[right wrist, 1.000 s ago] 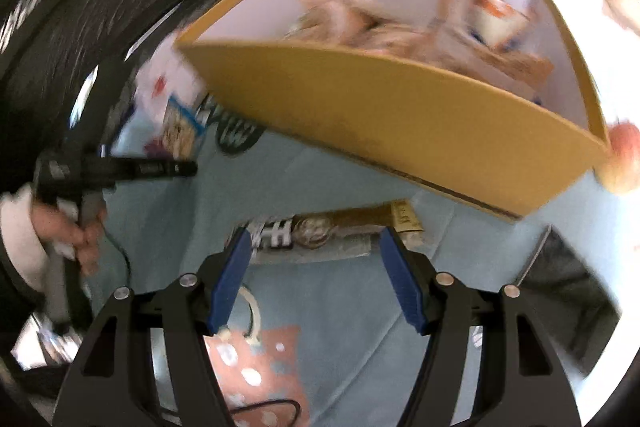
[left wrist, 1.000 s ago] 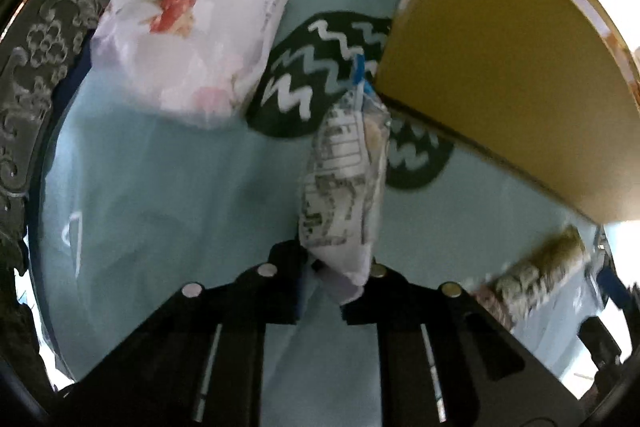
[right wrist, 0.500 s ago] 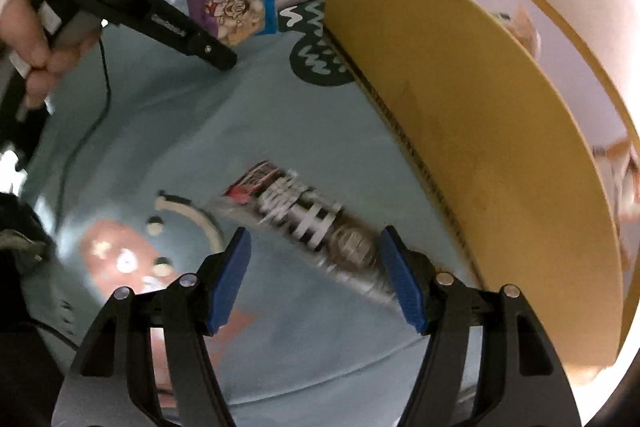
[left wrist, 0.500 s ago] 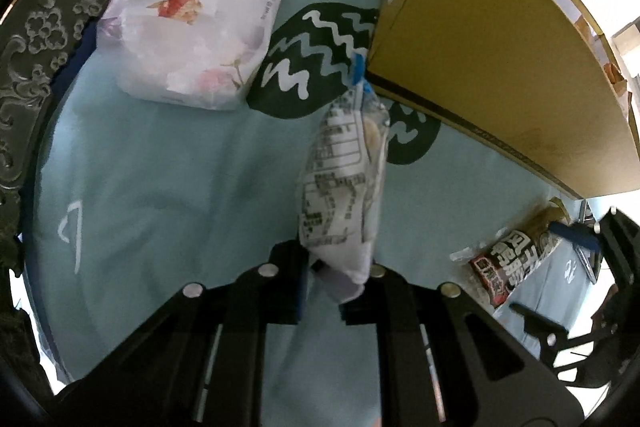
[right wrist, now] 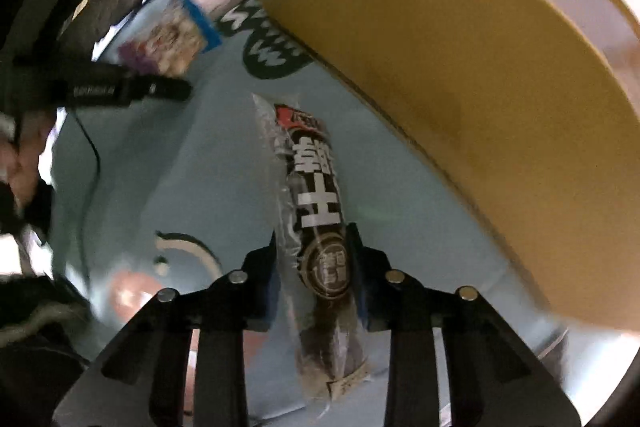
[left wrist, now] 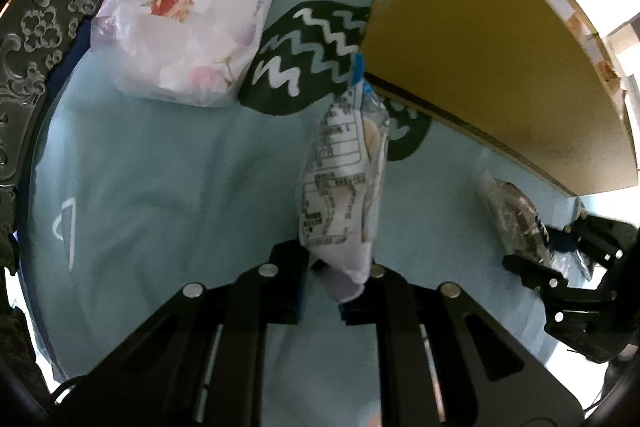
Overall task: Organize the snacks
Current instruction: 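Grasp the purple cartoon candy bag with the left tool while the right grasps the chocolate wafer bar, then carry both snacks into the yellow box and open both tools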
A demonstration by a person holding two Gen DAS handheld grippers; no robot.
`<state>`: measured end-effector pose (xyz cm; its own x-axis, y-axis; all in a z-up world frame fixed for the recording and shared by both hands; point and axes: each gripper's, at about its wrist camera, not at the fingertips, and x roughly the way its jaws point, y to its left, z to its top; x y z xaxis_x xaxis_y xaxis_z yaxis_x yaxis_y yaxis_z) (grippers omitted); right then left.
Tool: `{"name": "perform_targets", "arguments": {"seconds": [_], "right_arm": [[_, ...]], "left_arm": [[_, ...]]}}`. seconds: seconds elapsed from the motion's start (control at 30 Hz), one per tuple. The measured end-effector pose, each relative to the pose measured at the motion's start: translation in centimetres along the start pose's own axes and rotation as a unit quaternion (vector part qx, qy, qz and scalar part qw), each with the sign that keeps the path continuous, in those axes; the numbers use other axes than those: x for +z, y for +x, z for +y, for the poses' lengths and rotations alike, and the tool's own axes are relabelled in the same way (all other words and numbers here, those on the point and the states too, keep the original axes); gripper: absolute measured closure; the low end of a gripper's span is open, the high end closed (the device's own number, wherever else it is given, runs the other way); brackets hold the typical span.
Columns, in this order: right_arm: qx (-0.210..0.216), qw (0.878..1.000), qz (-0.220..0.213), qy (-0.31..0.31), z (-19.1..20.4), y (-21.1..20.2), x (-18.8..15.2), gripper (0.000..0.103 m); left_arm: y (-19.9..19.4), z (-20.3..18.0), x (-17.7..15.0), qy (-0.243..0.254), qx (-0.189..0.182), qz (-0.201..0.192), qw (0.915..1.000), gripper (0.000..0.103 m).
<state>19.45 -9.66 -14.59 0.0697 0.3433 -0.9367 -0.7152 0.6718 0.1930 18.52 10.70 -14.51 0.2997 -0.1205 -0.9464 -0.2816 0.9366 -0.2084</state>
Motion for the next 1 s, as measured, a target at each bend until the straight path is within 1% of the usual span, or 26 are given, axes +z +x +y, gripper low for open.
{"name": "perform_targets", "arguments": {"seconds": [0.1, 0.2, 0.3, 0.4, 0.5, 0.63, 0.73, 0.77, 0.87, 0.93, 1.0], "right_arm": [[0.040, 0.997, -0.020, 0.055, 0.1, -1.4, -1.8, 0.073], [0.074, 0.991, -0.039, 0.106, 0.4, -2.8, -3.4, 0.073], [0.091, 0.984, -0.052, 0.144, 0.2, -4.0, -4.0, 0.073], [0.097, 0.978, -0.070, 0.172, 0.0, -4.9, -4.6, 0.073], [0.099, 0.974, -0.098, 0.180, 0.6, -7.6, -5.6, 0.073], [0.100, 0.966, -0.145, 0.192, 0.3, -10.4, -4.9, 0.073], [0.100, 0.954, -0.188, 0.209, -1.0, -13.3, -4.8, 0.073], [0.100, 0.949, -0.207, 0.217, -1.5, -14.3, -4.6, 0.073], [0.098, 0.936, -0.244, 0.235, -3.1, -16.5, -4.0, 0.073], [0.092, 0.926, -0.267, 0.251, -4.4, -17.6, -3.1, 0.073], [0.078, 0.921, -0.282, 0.259, -5.3, -18.3, -2.1, 0.073]], "left_arm": [[-1.0, 0.0, -0.3, 0.006, -0.009, -0.007, 0.9999, 0.092], [-1.9, -0.3, -0.8, 0.012, -0.013, -0.012, 0.9998, 0.092], [-3.0, -0.6, -1.2, 0.018, -0.014, -0.018, 0.9996, 0.092], [-4.4, -1.0, -1.7, 0.025, -0.017, -0.028, 0.9992, 0.092], [-5.8, -1.7, -2.2, 0.036, -0.020, -0.037, 0.9985, 0.092], [-8.5, -3.6, -2.1, 0.060, -0.033, -0.061, 0.9958, 0.092], [-11.1, -5.8, -1.6, 0.081, -0.048, -0.086, 0.9919, 0.092], [-12.1, -6.6, -1.4, 0.087, -0.053, -0.093, 0.9905, 0.092], [-14.0, -9.0, -0.2, 0.105, -0.070, -0.117, 0.9851, 0.092], [-14.4, -10.8, 1.2, 0.113, -0.078, -0.127, 0.9825, 0.092], [-14.1, -12.5, 2.8, 0.119, -0.082, -0.132, 0.9807, 0.092]]}}
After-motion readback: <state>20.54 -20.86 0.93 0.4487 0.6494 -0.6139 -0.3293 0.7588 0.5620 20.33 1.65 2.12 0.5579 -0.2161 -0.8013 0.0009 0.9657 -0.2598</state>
